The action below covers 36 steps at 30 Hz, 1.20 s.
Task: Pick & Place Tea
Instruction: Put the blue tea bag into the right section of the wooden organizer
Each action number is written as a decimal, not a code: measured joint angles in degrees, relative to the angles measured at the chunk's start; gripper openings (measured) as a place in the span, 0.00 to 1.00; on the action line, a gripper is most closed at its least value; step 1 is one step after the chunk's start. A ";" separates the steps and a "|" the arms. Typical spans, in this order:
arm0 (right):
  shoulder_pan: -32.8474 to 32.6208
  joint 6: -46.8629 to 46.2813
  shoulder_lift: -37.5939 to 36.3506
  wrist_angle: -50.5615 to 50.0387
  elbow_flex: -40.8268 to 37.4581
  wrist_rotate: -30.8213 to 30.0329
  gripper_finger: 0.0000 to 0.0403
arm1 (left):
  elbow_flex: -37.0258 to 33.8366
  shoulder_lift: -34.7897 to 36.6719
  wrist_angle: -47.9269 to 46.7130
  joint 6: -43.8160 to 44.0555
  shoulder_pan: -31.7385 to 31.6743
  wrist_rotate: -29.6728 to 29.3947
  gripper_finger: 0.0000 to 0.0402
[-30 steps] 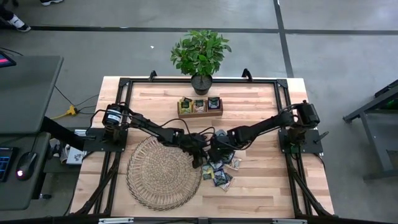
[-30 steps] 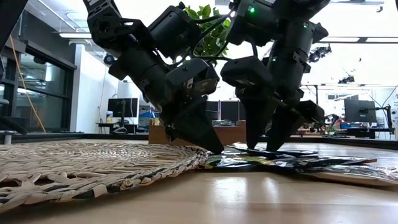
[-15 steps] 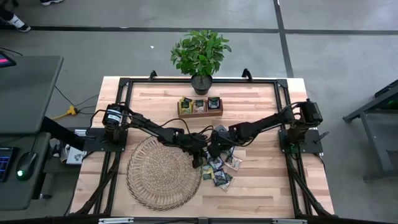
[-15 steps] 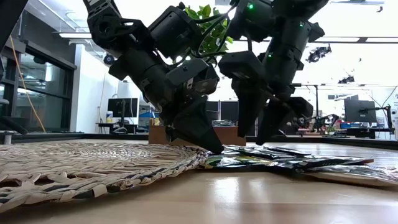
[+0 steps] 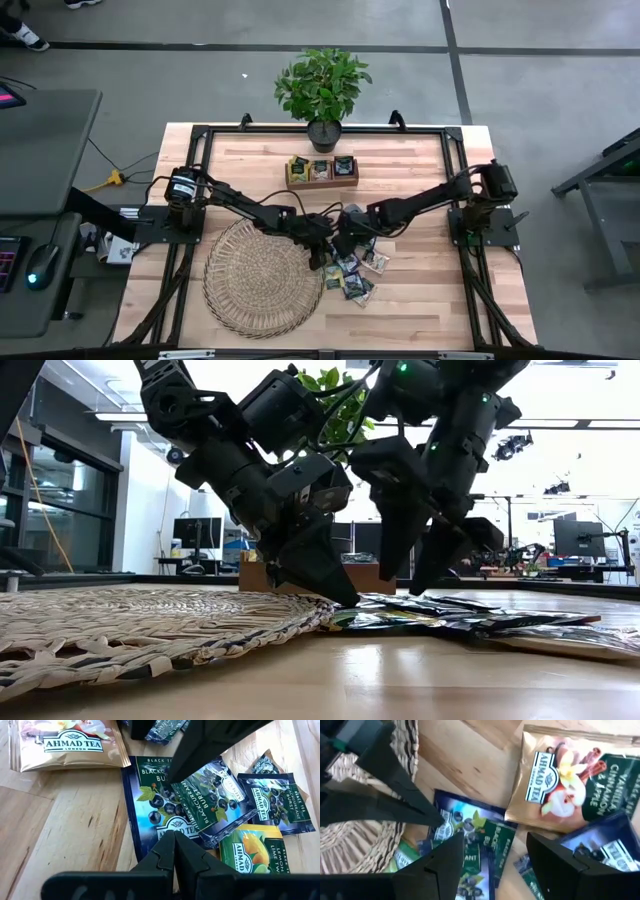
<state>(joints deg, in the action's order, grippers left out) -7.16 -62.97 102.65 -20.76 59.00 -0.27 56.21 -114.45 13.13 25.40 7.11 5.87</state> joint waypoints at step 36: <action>-1.20 -4.10 4.05 7.57 0.07 4.00 0.52 | -0.02 -0.03 0.28 -0.02 0.02 0.64 0.00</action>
<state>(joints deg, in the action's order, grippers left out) -8.36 -67.07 106.69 -13.19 59.07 3.74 56.18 -114.49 13.41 25.37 7.14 6.51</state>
